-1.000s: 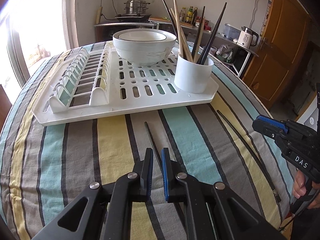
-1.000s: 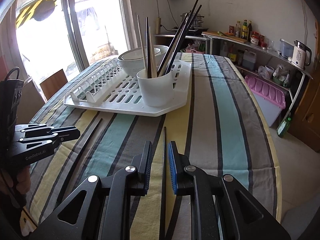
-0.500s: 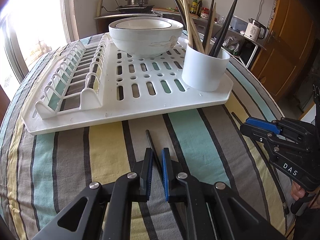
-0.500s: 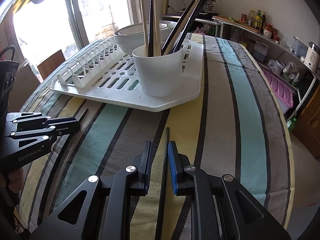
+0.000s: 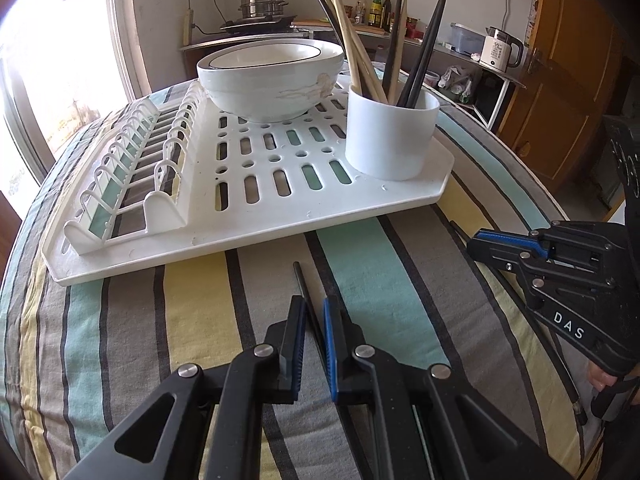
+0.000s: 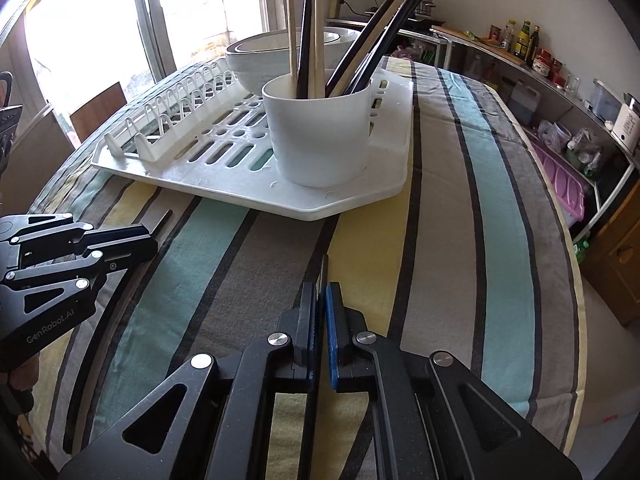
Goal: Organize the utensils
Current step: 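Grasp a black chopstick with the left tool while the right tool grasps another black chopstick, then lift both held black chopsticks and carry them over the white cup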
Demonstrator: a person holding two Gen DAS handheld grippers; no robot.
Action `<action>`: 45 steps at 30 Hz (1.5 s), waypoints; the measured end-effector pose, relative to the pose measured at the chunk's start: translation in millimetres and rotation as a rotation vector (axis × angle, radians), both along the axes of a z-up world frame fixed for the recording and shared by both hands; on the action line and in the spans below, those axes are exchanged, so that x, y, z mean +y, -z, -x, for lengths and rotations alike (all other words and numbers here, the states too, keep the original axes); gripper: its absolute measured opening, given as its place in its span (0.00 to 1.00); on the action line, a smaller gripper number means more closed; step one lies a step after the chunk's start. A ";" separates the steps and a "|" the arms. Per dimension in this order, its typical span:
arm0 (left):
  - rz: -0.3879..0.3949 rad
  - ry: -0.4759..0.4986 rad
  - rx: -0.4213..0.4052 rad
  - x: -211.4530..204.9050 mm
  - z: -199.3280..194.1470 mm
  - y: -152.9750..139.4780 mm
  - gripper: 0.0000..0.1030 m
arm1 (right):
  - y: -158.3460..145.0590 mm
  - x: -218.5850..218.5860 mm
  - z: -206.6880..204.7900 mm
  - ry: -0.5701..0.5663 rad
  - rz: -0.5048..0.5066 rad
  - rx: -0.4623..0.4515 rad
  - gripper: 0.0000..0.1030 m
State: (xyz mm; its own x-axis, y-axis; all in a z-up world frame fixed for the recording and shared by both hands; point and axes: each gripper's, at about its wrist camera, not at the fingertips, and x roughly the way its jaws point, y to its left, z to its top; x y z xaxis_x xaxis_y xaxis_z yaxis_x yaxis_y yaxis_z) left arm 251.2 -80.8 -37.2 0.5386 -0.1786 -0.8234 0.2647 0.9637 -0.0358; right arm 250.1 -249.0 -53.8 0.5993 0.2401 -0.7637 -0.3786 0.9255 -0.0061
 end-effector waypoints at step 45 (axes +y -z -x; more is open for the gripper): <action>0.185 0.094 -0.375 26.7 78.7 -172.6 0.04 | -148.9 -14.2 103.3 0.023 -0.210 -0.450 0.04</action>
State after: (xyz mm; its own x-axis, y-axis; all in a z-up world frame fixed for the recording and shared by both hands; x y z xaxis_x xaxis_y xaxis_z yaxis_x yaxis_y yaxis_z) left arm 172.5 -54.1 135.5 0.7690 -0.3672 -0.5232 0.3783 0.9212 -0.0904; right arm 146.8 -263.2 95.1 0.8653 0.3434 -0.3651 -0.3603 0.9325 0.0231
